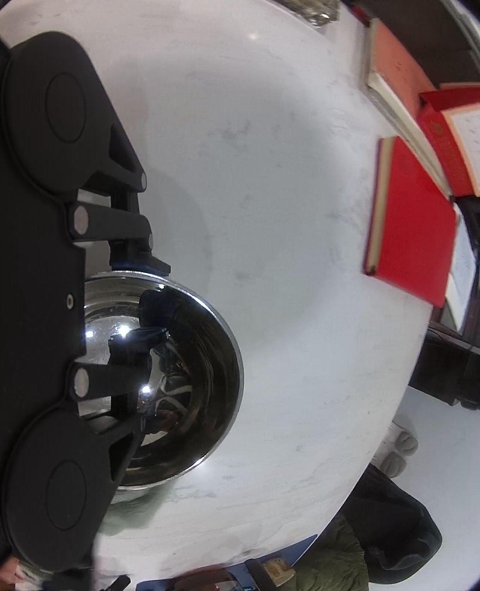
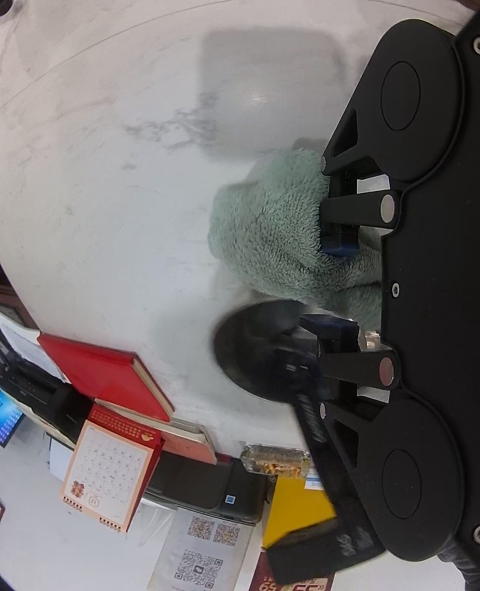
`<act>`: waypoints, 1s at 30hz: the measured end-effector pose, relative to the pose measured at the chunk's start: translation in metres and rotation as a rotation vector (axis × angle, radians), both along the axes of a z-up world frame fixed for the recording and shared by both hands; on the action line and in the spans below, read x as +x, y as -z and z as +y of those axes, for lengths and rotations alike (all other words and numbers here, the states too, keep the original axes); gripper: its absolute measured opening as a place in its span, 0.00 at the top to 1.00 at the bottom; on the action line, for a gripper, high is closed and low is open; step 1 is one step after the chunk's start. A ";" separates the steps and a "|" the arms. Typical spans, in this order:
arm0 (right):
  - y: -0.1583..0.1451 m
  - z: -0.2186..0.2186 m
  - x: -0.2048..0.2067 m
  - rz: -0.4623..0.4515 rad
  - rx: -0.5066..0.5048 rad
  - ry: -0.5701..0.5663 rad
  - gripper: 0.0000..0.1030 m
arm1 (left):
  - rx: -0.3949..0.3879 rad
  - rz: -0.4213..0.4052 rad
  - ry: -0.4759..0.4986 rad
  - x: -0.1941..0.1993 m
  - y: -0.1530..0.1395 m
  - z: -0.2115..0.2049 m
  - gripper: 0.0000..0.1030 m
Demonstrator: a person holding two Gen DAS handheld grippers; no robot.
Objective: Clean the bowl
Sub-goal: 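Wipe the bowl's outer wall near the base with the towel in the right tool, then open both tools, releasing the bowl rim and the towel beside the bowl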
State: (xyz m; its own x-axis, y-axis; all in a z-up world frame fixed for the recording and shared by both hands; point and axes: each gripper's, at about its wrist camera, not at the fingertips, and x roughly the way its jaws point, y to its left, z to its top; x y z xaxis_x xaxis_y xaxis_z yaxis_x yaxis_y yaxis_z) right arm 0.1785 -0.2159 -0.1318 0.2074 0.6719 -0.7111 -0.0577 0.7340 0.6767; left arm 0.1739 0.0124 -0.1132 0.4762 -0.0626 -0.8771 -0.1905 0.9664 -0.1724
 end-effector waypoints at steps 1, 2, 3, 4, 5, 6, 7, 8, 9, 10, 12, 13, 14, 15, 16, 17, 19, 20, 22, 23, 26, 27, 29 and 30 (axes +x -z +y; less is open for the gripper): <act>0.001 0.000 -0.004 0.014 0.018 -0.001 0.64 | -0.003 -0.001 0.003 0.001 0.001 -0.001 0.73; 0.002 0.001 -0.007 0.019 0.025 -0.001 0.64 | -0.007 -0.002 0.005 0.001 0.001 -0.001 0.74; 0.002 0.001 -0.009 0.016 0.023 0.001 0.64 | -0.012 -0.002 0.005 0.002 0.002 -0.001 0.74; 0.002 0.001 -0.008 0.010 0.019 0.001 0.64 | -0.019 0.001 0.005 0.003 0.002 -0.001 0.77; 0.001 -0.001 -0.006 0.001 0.011 0.008 0.64 | -0.029 0.003 0.006 0.003 0.001 0.001 0.79; 0.000 -0.003 -0.003 -0.009 0.003 0.017 0.64 | -0.040 0.005 0.006 0.002 0.000 0.002 0.79; -0.001 -0.006 0.000 -0.019 -0.006 0.022 0.64 | -0.047 0.004 0.009 0.002 -0.001 0.003 0.79; -0.003 -0.008 0.004 -0.031 -0.016 0.025 0.64 | -0.037 -0.006 0.019 0.001 -0.004 0.003 0.79; -0.005 -0.010 0.007 -0.043 -0.026 0.027 0.64 | -0.029 -0.014 0.024 0.001 -0.007 0.002 0.79; -0.007 -0.010 0.011 -0.057 -0.037 0.025 0.64 | -0.024 -0.016 0.029 0.000 -0.009 0.002 0.79; -0.011 -0.008 0.015 -0.081 -0.059 0.019 0.64 | -0.010 -0.025 0.039 -0.001 -0.012 0.002 0.79; -0.012 -0.007 0.016 -0.091 -0.068 0.015 0.64 | -0.005 -0.027 0.042 -0.002 -0.014 0.001 0.79; -0.013 -0.006 0.017 -0.102 -0.081 0.009 0.64 | 0.001 -0.024 0.046 -0.003 -0.015 0.001 0.79; -0.015 -0.004 0.017 -0.116 -0.098 0.001 0.64 | 0.004 -0.021 0.045 -0.004 -0.015 0.001 0.79; -0.016 -0.003 0.018 -0.126 -0.112 -0.004 0.64 | 0.007 -0.022 0.046 -0.005 -0.016 0.001 0.79; -0.018 -0.002 0.017 -0.142 -0.130 -0.006 0.64 | 0.013 -0.023 0.050 -0.007 -0.016 0.000 0.78; -0.022 -0.001 0.013 -0.180 -0.176 -0.008 0.64 | 0.019 -0.023 0.052 -0.010 -0.017 0.001 0.78; -0.023 -0.002 0.012 -0.187 -0.186 -0.005 0.64 | 0.020 -0.022 0.054 -0.012 -0.017 0.002 0.78; -0.026 -0.008 0.009 -0.203 -0.182 0.018 0.64 | 0.026 -0.020 0.060 -0.015 -0.017 0.003 0.78; -0.026 -0.011 0.007 -0.205 -0.181 0.025 0.64 | 0.030 -0.017 0.066 -0.017 -0.015 0.004 0.75; -0.027 -0.020 0.003 -0.208 -0.193 0.064 0.63 | 0.020 -0.021 0.097 -0.021 -0.013 0.002 0.70; -0.028 -0.021 0.002 -0.211 -0.200 0.072 0.63 | 0.025 -0.021 0.107 -0.021 -0.013 0.000 0.70; -0.031 -0.024 0.000 -0.230 -0.218 0.094 0.63 | 0.035 -0.019 0.117 -0.020 -0.014 -0.002 0.71; -0.034 -0.026 -0.002 -0.245 -0.212 0.109 0.63 | 0.033 -0.015 0.121 -0.019 -0.013 -0.003 0.71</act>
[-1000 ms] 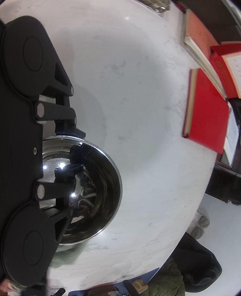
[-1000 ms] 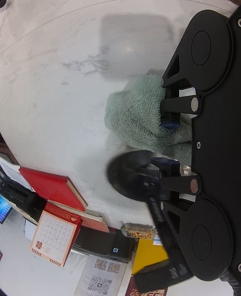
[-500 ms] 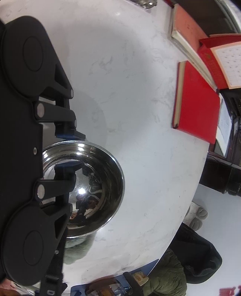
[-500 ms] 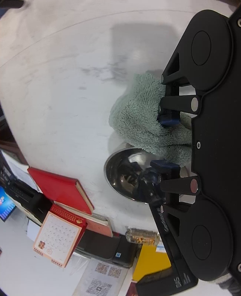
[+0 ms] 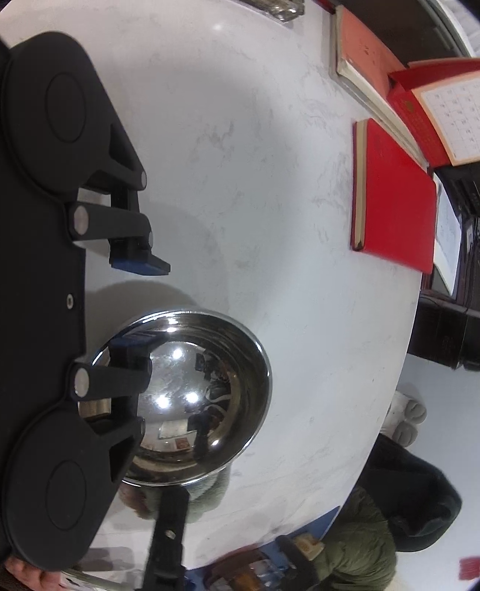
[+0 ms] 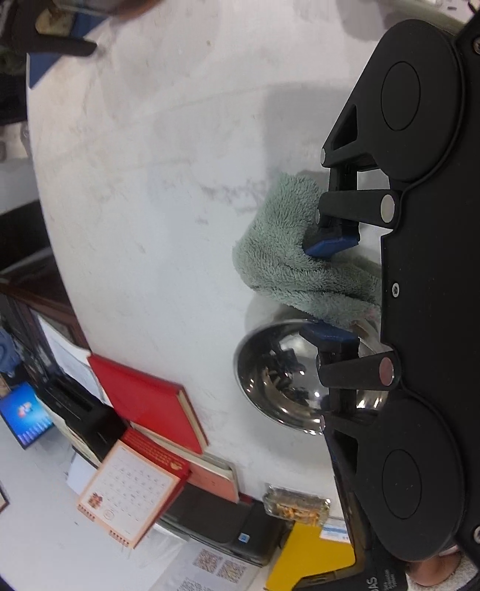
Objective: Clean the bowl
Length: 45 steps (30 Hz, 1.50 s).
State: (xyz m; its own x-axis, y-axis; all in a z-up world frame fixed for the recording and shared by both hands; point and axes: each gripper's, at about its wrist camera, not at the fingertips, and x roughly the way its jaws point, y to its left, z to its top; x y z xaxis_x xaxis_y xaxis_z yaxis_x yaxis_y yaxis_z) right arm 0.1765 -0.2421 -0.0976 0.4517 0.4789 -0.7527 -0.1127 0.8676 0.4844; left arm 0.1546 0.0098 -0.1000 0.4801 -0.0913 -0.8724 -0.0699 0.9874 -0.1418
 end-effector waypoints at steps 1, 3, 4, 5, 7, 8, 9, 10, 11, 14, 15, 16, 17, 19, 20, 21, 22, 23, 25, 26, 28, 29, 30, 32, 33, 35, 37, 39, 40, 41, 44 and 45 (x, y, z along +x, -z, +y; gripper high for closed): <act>-0.003 -0.003 -0.001 -0.008 0.025 0.007 0.63 | 0.000 0.003 0.003 0.001 0.001 0.000 0.71; -0.005 -0.010 -0.002 -0.008 0.039 0.031 0.63 | 0.007 0.011 0.014 0.004 0.004 -0.002 0.71; -0.004 -0.011 -0.002 -0.008 0.021 0.036 0.63 | 0.008 0.015 0.019 0.005 0.005 -0.003 0.71; -0.001 -0.012 0.000 0.001 0.004 0.039 0.63 | 0.009 0.020 0.023 0.007 0.007 -0.003 0.72; 0.007 -0.013 0.004 0.025 -0.021 0.044 0.63 | 0.012 0.026 0.031 0.009 0.009 -0.004 0.75; 0.009 -0.011 0.006 0.028 -0.032 0.037 0.63 | 0.011 0.024 0.040 0.010 0.010 -0.003 0.77; 0.013 -0.008 0.009 0.030 -0.050 0.025 0.63 | 0.012 0.022 0.047 0.010 0.010 -0.003 0.77; 0.016 -0.003 0.011 0.032 -0.069 0.006 0.63 | 0.016 0.021 0.052 0.010 0.010 -0.003 0.77; 0.019 0.001 0.013 0.031 -0.087 -0.015 0.63 | 0.027 0.019 0.060 0.011 0.010 -0.003 0.77; 0.024 0.018 0.012 0.020 -0.185 -0.083 0.63 | 0.050 0.019 0.060 0.011 0.010 0.002 0.77; 0.027 0.024 0.012 0.014 -0.228 -0.108 0.63 | 0.059 0.019 0.057 0.012 0.010 0.006 0.77; 0.029 0.028 0.010 0.008 -0.257 -0.122 0.63 | 0.065 0.021 0.052 0.012 0.010 0.009 0.77; 0.030 0.029 0.008 0.001 -0.275 -0.129 0.63 | 0.070 0.023 0.048 0.013 0.010 0.012 0.77; 0.031 0.032 0.004 -0.015 -0.298 -0.142 0.63 | 0.053 0.025 0.046 0.013 0.009 0.019 0.79; 0.029 0.033 0.002 -0.027 -0.288 -0.147 0.63 | 0.032 0.025 0.044 0.013 0.007 0.022 0.79; 0.027 0.034 0.000 -0.039 -0.274 -0.157 0.62 | 0.017 0.018 0.049 0.012 0.004 0.024 0.79; 0.024 0.035 -0.002 -0.046 -0.261 -0.169 0.61 | 0.007 0.005 0.055 0.010 0.000 0.023 0.79; 0.021 0.038 -0.004 -0.050 -0.255 -0.179 0.59 | -0.002 -0.007 0.061 0.008 -0.004 0.023 0.76; 0.015 0.040 -0.007 -0.058 -0.254 -0.184 0.55 | -0.008 -0.019 0.059 0.004 -0.012 0.022 0.70; 0.013 0.040 -0.010 -0.061 -0.252 -0.182 0.49 | -0.013 -0.024 0.053 0.000 -0.017 0.022 0.67; 0.006 0.040 -0.017 -0.066 -0.242 -0.168 0.36 | -0.027 -0.042 0.045 -0.008 -0.027 0.022 0.64; 0.002 0.039 -0.022 -0.069 -0.240 -0.158 0.31 | -0.029 -0.054 0.044 -0.012 -0.031 0.022 0.61; -0.002 0.039 -0.026 -0.070 -0.242 -0.151 0.26 | -0.026 -0.066 0.041 -0.018 -0.037 0.023 0.58; -0.007 0.038 -0.032 -0.074 -0.256 -0.141 0.18 | -0.012 -0.082 0.033 -0.028 -0.045 0.023 0.43; -0.011 0.037 -0.037 -0.080 -0.267 -0.131 0.14 | -0.006 -0.093 0.032 -0.032 -0.048 0.023 0.39; -0.019 0.036 -0.046 -0.093 -0.287 -0.105 0.09 | 0.015 -0.131 0.030 -0.046 -0.057 0.023 0.23; -0.027 0.034 -0.054 -0.114 -0.298 -0.060 0.05 | 0.047 -0.189 0.014 -0.062 -0.066 0.021 0.16; -0.036 0.032 -0.064 -0.150 -0.309 -0.009 0.05 | 0.069 -0.229 -0.005 -0.072 -0.071 0.021 0.14; -0.039 0.032 -0.066 -0.166 -0.313 0.003 0.05 | 0.073 -0.239 -0.015 -0.075 -0.074 0.021 0.12; -0.043 0.032 -0.070 -0.186 -0.319 0.017 0.05 | 0.078 -0.249 -0.024 -0.078 -0.076 0.021 0.11; -0.052 0.033 -0.077 -0.244 -0.332 0.046 0.05 | 0.089 -0.264 -0.046 -0.083 -0.080 0.021 0.11; -0.056 0.033 -0.080 -0.271 -0.332 0.056 0.05 | 0.096 -0.263 -0.051 -0.083 -0.081 0.021 0.11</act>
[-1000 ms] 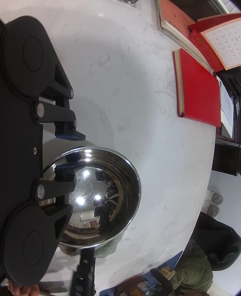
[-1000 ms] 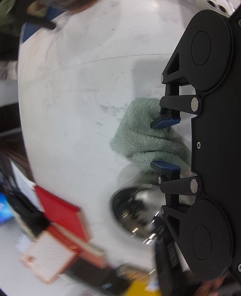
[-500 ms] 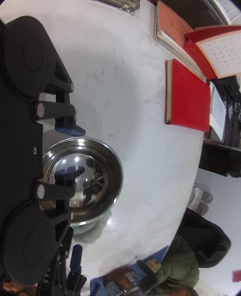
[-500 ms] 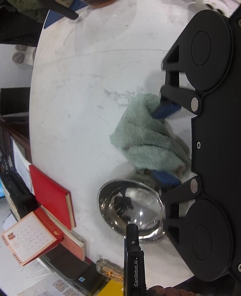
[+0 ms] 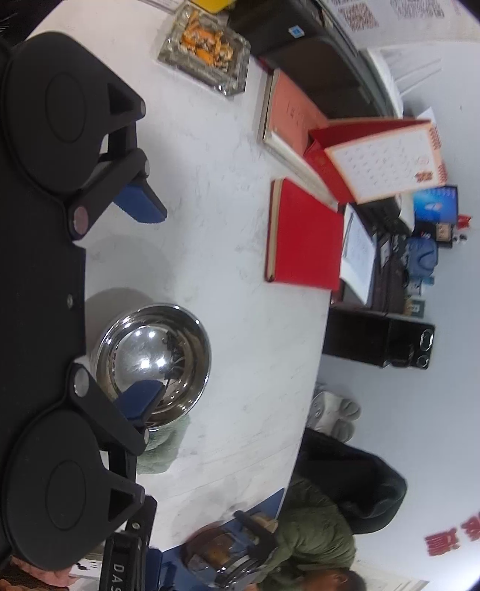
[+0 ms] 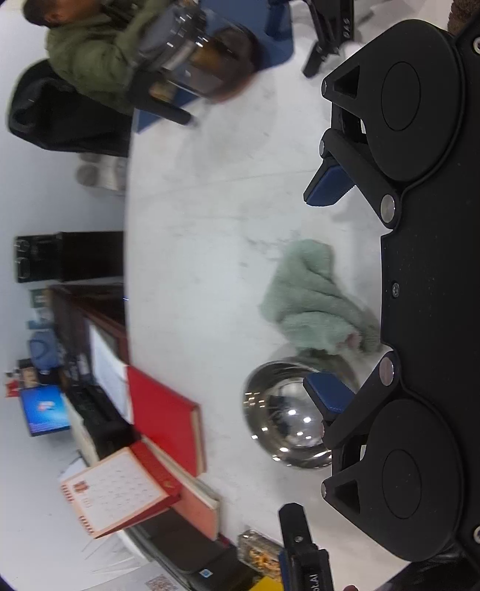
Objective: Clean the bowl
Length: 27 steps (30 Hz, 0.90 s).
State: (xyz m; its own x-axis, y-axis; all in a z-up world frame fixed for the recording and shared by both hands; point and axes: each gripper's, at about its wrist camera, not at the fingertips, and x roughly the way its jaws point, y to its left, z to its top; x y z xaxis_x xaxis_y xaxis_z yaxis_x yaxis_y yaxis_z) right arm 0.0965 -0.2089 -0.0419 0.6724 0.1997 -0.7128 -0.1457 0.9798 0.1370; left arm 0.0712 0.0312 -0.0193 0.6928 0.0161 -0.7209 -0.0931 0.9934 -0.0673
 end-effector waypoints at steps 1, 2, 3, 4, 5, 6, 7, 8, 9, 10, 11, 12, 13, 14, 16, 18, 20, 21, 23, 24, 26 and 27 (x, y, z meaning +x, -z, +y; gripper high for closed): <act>-0.004 0.000 -0.003 -0.030 0.003 0.004 0.04 | 0.008 0.004 -0.006 0.000 0.000 0.000 0.11; -0.007 0.001 -0.006 -0.059 0.005 0.005 0.02 | 0.023 0.011 -0.014 -0.001 0.000 -0.001 0.11; -0.011 0.002 -0.009 -0.087 0.004 0.002 0.01 | 0.027 0.022 -0.016 -0.002 0.001 -0.002 0.11; -0.014 0.003 -0.011 -0.109 0.004 -0.004 0.01 | 0.031 0.031 -0.018 -0.003 0.001 -0.003 0.11; -0.017 0.003 -0.014 -0.131 0.012 -0.015 0.01 | 0.027 0.038 -0.019 -0.003 0.002 -0.003 0.11; -0.019 0.003 -0.017 -0.147 0.020 -0.025 0.00 | 0.009 0.058 -0.023 -0.004 0.003 -0.002 0.11; -0.021 0.003 -0.018 -0.158 0.026 -0.029 0.00 | -0.007 0.077 -0.027 -0.005 0.005 -0.002 0.11; -0.023 0.003 -0.019 -0.160 0.027 -0.032 0.00 | -0.011 0.092 -0.027 -0.006 0.006 -0.002 0.11; -0.024 0.004 -0.018 -0.142 0.023 -0.040 0.00 | -0.014 0.116 -0.020 -0.007 0.007 -0.002 0.11; -0.023 0.005 -0.015 -0.108 0.020 -0.056 0.00 | -0.016 0.144 -0.008 -0.007 0.008 -0.003 0.11; -0.021 0.006 -0.012 -0.069 0.017 -0.071 0.00 | -0.021 0.172 0.004 -0.006 0.010 -0.003 0.11; -0.019 0.007 -0.009 -0.031 0.013 -0.086 0.00 | -0.032 0.199 0.012 -0.006 0.011 -0.002 0.11; -0.017 0.009 -0.006 0.000 0.007 -0.090 0.00 | -0.042 0.223 0.020 -0.006 0.013 -0.001 0.11; -0.015 0.010 -0.005 0.024 -0.008 -0.087 0.00 | -0.049 0.232 0.018 -0.006 0.014 0.000 0.11; -0.011 0.013 -0.002 0.062 -0.039 -0.086 0.00 | -0.050 0.231 -0.004 -0.009 0.015 0.001 0.11; -0.007 0.021 -0.002 0.104 -0.069 -0.076 0.00 | -0.052 0.231 -0.002 -0.012 0.016 0.000 0.11; -0.004 0.022 -0.001 0.122 -0.073 -0.064 0.00 | -0.079 0.244 0.003 -0.013 0.018 0.000 0.11; -0.004 0.022 0.000 0.129 -0.074 -0.059 0.00 | -0.099 0.257 0.009 -0.013 0.019 0.000 0.11; -0.003 0.023 0.000 0.138 -0.079 -0.051 0.00 | -0.118 0.282 0.027 -0.011 0.022 -0.002 0.11; -0.003 0.024 -0.001 0.139 -0.082 -0.048 0.00 | -0.115 0.289 0.035 -0.011 0.023 -0.004 0.11; -0.002 0.028 -0.007 0.143 -0.094 -0.043 0.00 | -0.091 0.286 0.042 -0.011 0.023 -0.008 0.11; -0.002 0.029 -0.009 0.144 -0.097 -0.042 0.00 | -0.079 0.285 0.044 -0.011 0.023 -0.010 0.11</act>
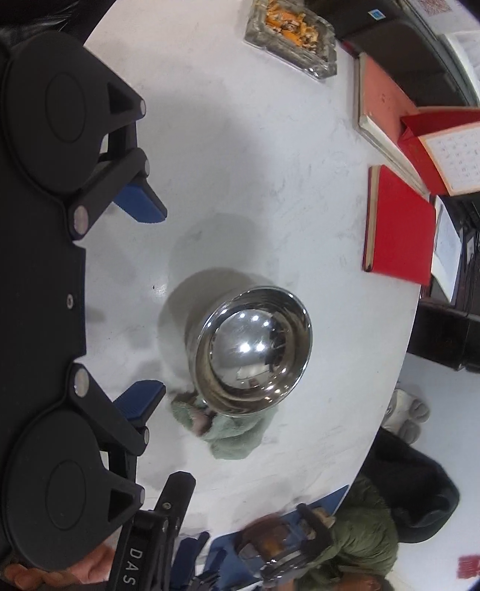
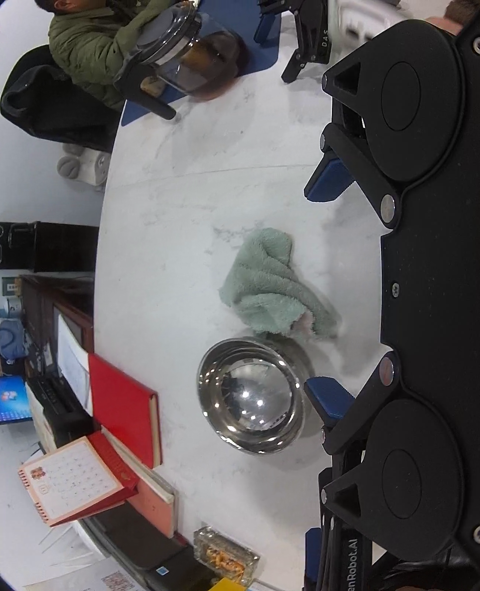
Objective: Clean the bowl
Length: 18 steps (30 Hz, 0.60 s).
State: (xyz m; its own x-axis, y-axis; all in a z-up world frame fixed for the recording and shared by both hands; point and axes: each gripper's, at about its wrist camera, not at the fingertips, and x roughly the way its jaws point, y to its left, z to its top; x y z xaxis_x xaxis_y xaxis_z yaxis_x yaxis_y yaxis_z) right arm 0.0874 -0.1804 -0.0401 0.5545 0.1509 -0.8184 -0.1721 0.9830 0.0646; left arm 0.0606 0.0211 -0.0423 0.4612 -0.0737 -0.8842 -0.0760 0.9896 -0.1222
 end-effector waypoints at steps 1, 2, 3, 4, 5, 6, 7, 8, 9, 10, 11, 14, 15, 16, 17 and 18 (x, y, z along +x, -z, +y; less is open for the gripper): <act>0.000 0.000 -0.003 0.000 -0.002 -0.001 0.00 | 0.004 -0.001 0.004 0.000 0.000 -0.002 0.11; 0.000 0.001 -0.005 0.000 -0.004 0.001 0.00 | 0.007 -0.002 0.007 0.000 0.000 -0.003 0.11; -0.001 0.001 -0.006 -0.001 -0.007 0.006 0.00 | 0.011 -0.003 0.011 0.000 0.000 -0.005 0.11; -0.002 0.001 -0.008 -0.003 -0.008 0.007 0.00 | 0.015 -0.004 0.015 0.000 0.000 -0.006 0.11; -0.003 0.001 -0.009 -0.006 -0.006 0.004 0.00 | 0.021 -0.007 0.022 0.001 0.000 -0.008 0.11; -0.005 0.001 -0.011 -0.010 -0.009 0.002 0.00 | 0.024 -0.009 0.026 0.001 0.000 -0.009 0.11; -0.006 0.001 -0.012 -0.015 -0.016 0.007 0.00 | 0.027 -0.011 0.032 0.001 -0.001 -0.010 0.11; -0.008 0.001 -0.013 -0.021 -0.021 0.011 0.00 | 0.030 -0.013 0.037 0.001 -0.001 -0.011 0.11; -0.009 0.001 -0.013 -0.024 -0.022 0.012 0.00 | 0.031 -0.016 0.042 0.001 -0.002 -0.013 0.11; -0.010 0.000 -0.012 -0.028 -0.023 0.016 0.00 | 0.032 -0.017 0.046 0.001 -0.002 -0.014 0.11; -0.012 -0.001 -0.012 -0.033 -0.025 0.023 0.00 | 0.035 -0.020 0.051 0.001 -0.003 -0.015 0.11; -0.015 -0.004 -0.012 -0.036 -0.022 0.040 0.00 | 0.041 -0.027 0.070 0.000 -0.005 -0.018 0.11; -0.016 -0.005 -0.012 -0.037 -0.020 0.047 0.00 | 0.041 -0.028 0.074 0.000 -0.005 -0.019 0.11; -0.017 -0.005 -0.013 -0.038 -0.018 0.053 0.00 | 0.038 -0.028 0.081 -0.001 -0.005 -0.021 0.11; -0.018 -0.006 -0.013 -0.039 -0.016 0.060 0.00 | 0.035 -0.028 0.086 -0.001 -0.005 -0.022 0.11; -0.019 -0.007 -0.014 -0.040 -0.014 0.066 0.00 | 0.034 -0.029 0.089 -0.002 -0.006 -0.022 0.11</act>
State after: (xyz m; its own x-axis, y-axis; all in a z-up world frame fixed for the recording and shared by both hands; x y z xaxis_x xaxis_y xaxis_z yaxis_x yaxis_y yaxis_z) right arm 0.0736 -0.1871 -0.0212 0.5950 0.1018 -0.7973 -0.1092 0.9930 0.0453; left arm 0.0589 -0.0012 -0.0367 0.4793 -0.0858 -0.8734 0.0159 0.9959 -0.0891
